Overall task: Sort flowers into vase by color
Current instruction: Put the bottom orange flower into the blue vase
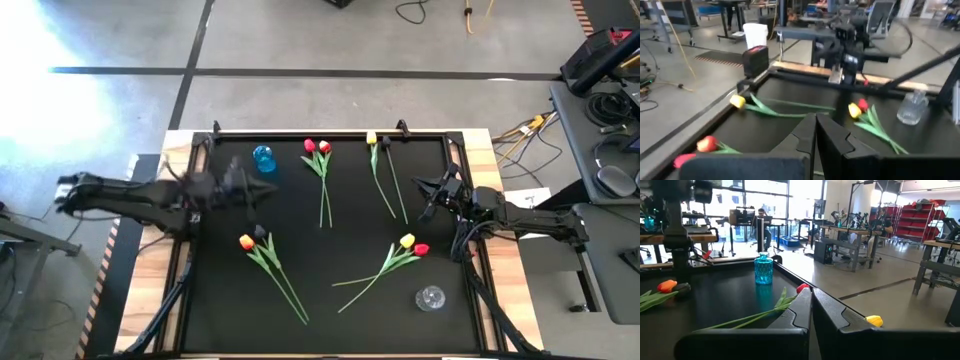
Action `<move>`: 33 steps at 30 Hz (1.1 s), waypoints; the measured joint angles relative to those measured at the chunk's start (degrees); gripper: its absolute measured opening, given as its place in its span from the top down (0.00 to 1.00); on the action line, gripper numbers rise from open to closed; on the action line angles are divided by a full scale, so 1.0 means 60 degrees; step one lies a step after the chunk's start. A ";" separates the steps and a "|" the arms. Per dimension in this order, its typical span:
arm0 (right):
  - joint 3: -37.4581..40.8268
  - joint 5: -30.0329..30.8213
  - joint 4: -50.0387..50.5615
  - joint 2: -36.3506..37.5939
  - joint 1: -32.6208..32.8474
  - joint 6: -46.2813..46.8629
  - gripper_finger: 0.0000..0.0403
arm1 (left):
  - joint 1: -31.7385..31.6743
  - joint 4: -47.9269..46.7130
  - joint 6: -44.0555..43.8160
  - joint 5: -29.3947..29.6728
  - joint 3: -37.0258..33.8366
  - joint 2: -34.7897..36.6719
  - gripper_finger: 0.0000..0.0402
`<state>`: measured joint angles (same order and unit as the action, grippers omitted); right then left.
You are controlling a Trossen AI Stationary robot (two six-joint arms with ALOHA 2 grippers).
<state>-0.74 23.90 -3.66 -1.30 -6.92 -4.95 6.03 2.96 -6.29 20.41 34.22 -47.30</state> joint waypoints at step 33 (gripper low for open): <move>0.0002 0.0011 0.0000 0.0000 0.0000 -0.0003 0.98 | 0.3163 -0.8247 -0.8740 -0.0388 0.4891 -0.5914 0.91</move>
<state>-0.73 23.97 -3.66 -1.30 -6.92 -4.97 25.01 -46.52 -58.73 18.08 63.57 -82.78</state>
